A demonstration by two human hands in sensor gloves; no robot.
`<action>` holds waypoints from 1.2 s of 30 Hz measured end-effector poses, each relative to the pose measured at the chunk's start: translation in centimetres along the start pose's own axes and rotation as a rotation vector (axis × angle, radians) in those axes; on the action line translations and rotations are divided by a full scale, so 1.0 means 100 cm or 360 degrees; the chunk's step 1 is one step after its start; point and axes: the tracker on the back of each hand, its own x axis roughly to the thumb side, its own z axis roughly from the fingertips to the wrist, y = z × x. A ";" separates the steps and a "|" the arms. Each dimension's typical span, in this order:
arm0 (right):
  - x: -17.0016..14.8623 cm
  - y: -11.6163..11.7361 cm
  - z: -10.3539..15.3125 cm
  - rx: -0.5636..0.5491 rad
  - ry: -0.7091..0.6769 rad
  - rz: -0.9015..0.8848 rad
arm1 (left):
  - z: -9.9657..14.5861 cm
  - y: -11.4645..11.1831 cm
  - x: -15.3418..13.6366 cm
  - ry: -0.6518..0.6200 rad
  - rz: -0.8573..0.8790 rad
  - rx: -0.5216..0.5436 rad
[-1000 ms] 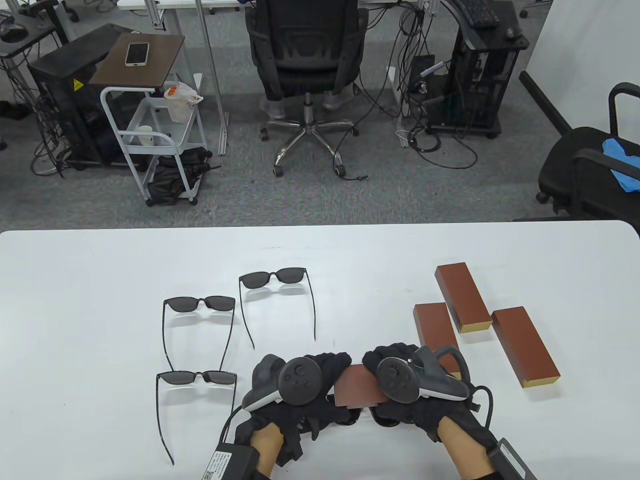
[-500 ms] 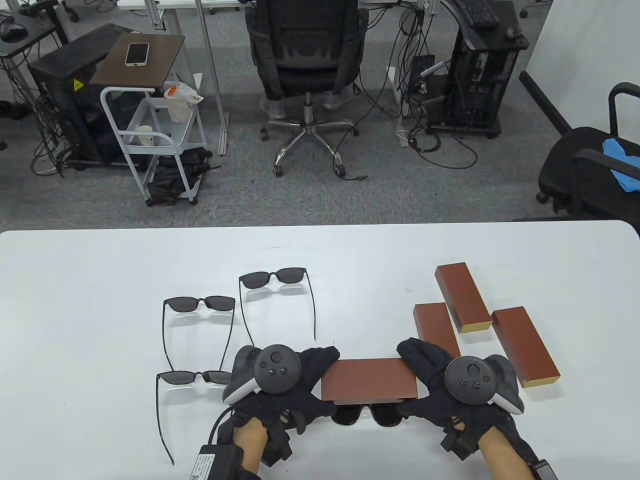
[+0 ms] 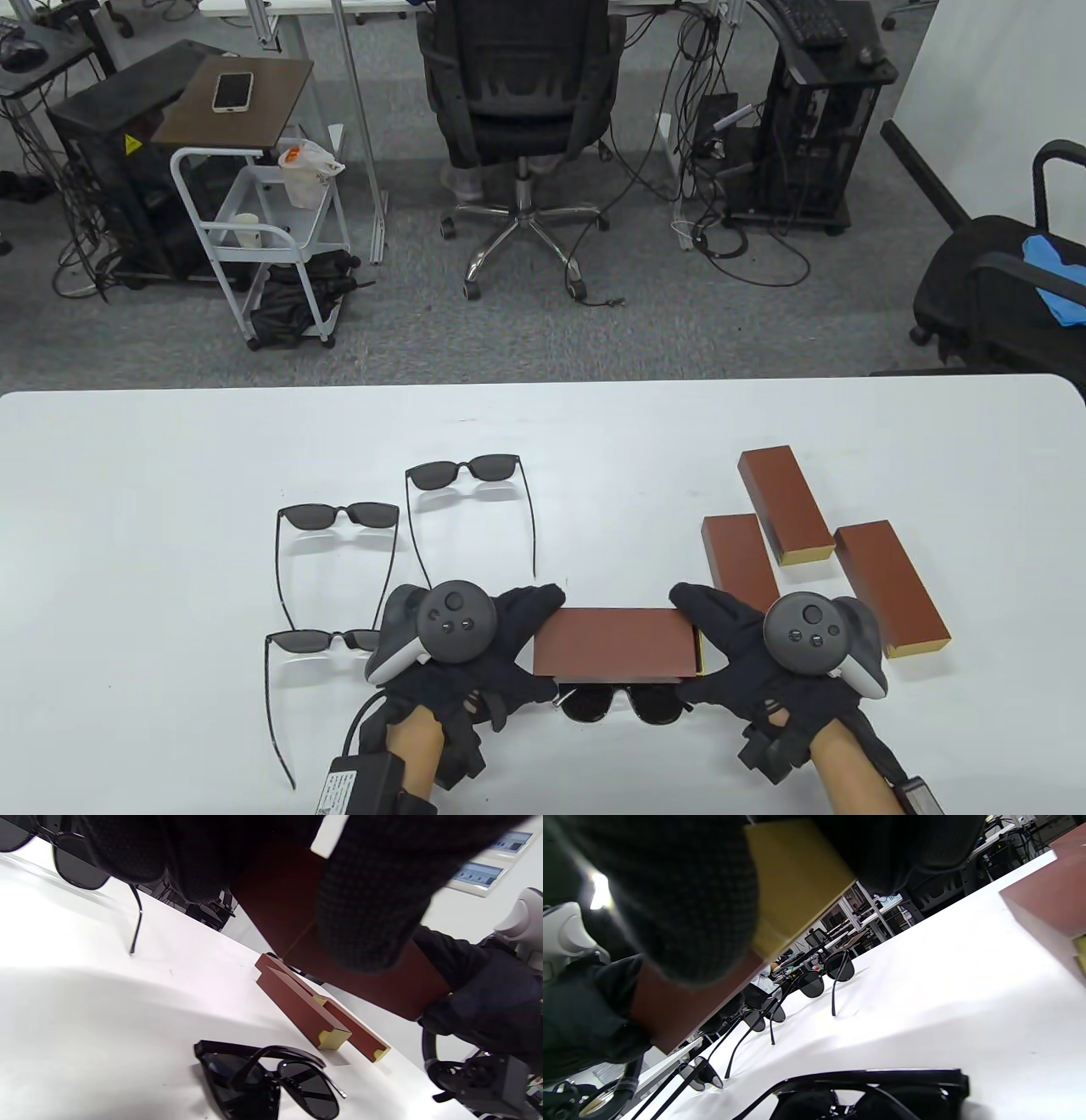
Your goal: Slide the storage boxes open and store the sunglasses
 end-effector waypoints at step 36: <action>-0.017 -0.042 0.015 -0.0194 -0.0026 -0.0611 | 0.016 -0.006 -0.039 0.0289 0.1646 0.0226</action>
